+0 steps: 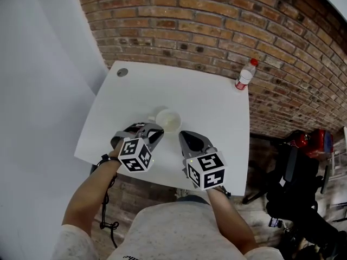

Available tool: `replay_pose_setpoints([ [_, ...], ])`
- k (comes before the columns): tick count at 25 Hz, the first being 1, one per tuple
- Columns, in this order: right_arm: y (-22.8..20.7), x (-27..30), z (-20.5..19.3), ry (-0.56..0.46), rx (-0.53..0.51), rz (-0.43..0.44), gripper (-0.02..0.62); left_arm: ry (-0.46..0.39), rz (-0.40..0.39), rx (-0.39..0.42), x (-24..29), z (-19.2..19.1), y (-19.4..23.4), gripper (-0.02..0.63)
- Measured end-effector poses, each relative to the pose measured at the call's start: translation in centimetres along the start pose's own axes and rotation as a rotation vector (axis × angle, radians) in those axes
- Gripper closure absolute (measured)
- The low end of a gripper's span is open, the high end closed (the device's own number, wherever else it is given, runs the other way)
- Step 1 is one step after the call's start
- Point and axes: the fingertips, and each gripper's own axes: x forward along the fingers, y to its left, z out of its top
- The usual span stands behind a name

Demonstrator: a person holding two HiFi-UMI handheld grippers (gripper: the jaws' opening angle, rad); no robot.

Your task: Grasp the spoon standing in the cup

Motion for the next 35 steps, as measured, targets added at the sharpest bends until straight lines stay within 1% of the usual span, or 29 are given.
replay_pose_setpoints([
  [9,0.6,-0.5,-0.2,0.000,-0.003,0.001,0.591,-0.017,0.025,-0.018,-0.8,0.7,-0.1,0.598],
  [16,1.6,-1.8,-0.4,-0.015,-0.002,-0.003,0.591,-0.049,0.099,-0.051,-2.7,1.9,0.3,0.600],
  [30,4.6,-5.2,0.1,-0.074,0.006,-0.029,0.591,-0.162,0.297,-0.191,-9.8,4.1,0.5,0.600],
  [32,5.4,-5.7,0.2,-0.081,0.000,-0.030,0.591,-0.183,0.326,-0.219,-11.1,4.3,0.4,0.600],
  [35,6.5,-6.4,0.4,-0.090,-0.007,-0.032,0.591,-0.215,0.369,-0.286,-12.9,4.4,0.1,0.600],
])
